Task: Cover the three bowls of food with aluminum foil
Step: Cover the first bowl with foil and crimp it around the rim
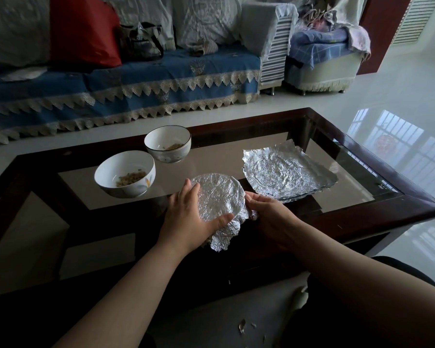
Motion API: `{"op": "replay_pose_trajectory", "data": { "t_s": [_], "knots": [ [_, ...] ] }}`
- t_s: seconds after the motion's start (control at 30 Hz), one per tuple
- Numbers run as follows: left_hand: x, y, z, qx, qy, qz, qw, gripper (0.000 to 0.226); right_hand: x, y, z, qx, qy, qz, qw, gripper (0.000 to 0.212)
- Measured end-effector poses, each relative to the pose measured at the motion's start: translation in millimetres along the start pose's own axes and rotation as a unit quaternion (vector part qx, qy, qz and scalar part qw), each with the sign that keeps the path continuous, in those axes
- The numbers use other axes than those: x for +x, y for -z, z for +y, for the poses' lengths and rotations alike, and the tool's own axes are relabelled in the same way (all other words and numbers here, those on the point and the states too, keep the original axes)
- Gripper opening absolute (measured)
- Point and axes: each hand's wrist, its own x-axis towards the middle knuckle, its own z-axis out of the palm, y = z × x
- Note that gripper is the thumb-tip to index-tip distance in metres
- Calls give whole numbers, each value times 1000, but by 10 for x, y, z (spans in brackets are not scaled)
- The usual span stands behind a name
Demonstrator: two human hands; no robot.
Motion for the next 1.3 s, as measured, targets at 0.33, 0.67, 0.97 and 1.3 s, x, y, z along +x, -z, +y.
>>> {"op": "replay_pose_trajectory", "data": {
  "t_s": [0.33,0.67,0.97,1.3],
  "knots": [
    [-2,-1,11,2,1,-4,1000,137,-13,-79,121,-29,45,136,989,13],
    [3,-24,9,16,0,3,1000,137,62,-214,209,-210,119,279,929,26],
    [5,-42,8,16,1,11,1000,134,68,-234,227,-221,163,333,902,9],
    [12,-71,7,21,5,21,1000,133,75,-255,177,-239,164,328,899,5]
  ]
}}
